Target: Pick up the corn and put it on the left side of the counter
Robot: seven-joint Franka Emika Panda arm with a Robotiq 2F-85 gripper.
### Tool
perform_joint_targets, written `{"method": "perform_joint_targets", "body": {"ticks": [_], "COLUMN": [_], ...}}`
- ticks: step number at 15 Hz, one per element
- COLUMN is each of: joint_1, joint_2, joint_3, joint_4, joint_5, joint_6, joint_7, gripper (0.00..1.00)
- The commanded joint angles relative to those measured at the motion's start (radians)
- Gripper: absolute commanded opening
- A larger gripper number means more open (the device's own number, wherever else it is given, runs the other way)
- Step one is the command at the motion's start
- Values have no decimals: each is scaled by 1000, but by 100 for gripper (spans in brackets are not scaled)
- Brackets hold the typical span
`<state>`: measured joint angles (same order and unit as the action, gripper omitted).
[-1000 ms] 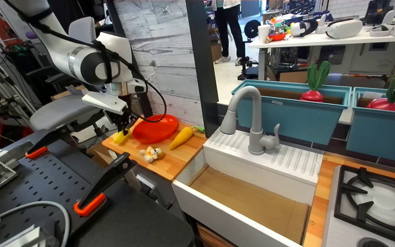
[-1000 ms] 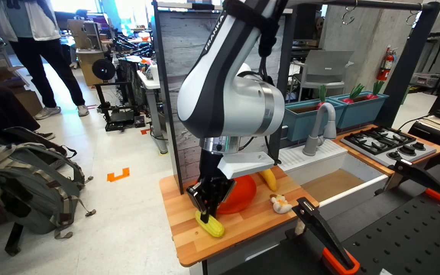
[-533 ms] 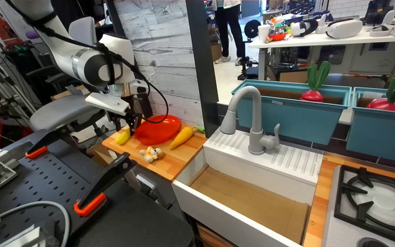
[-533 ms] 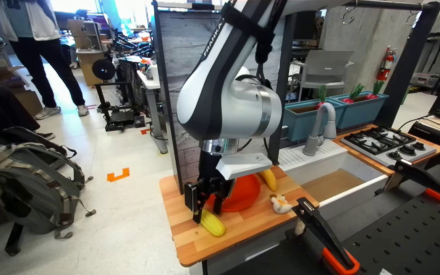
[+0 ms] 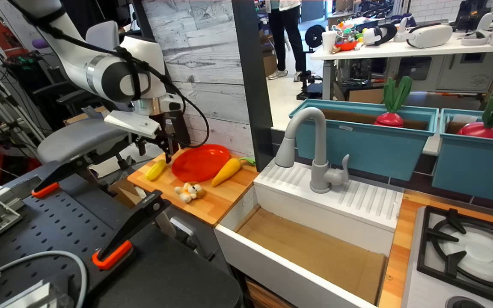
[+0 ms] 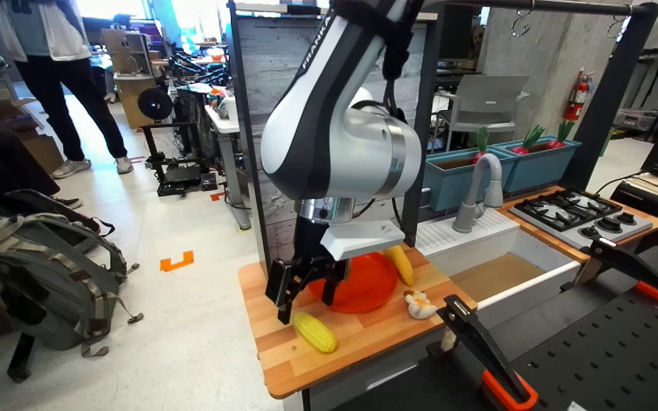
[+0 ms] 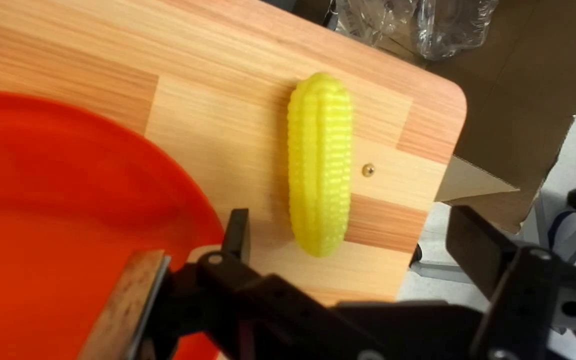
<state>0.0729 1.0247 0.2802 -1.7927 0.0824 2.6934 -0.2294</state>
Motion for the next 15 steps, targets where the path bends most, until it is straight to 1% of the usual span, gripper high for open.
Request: {"method": "perform_joint_targets", "body": {"ticks": [1, 4, 5, 6, 9, 15], "joint_1": [-17, -45, -45, -18, -26, -29], "joint_2": [-129, -245, -285, -173, -257, -268], "joint_3": [23, 56, 53, 37, 40, 40], "joint_4": [-133, -254, -294, -164, -246, -267], "joint_5": [-13, -4, -4, -10, -8, -8], "joint_6": [73, 135, 147, 108, 116, 123], "joint_7": [-5, -13, -2, 7, 5, 6], "gripper": [100, 100, 100, 100, 100, 100]}}
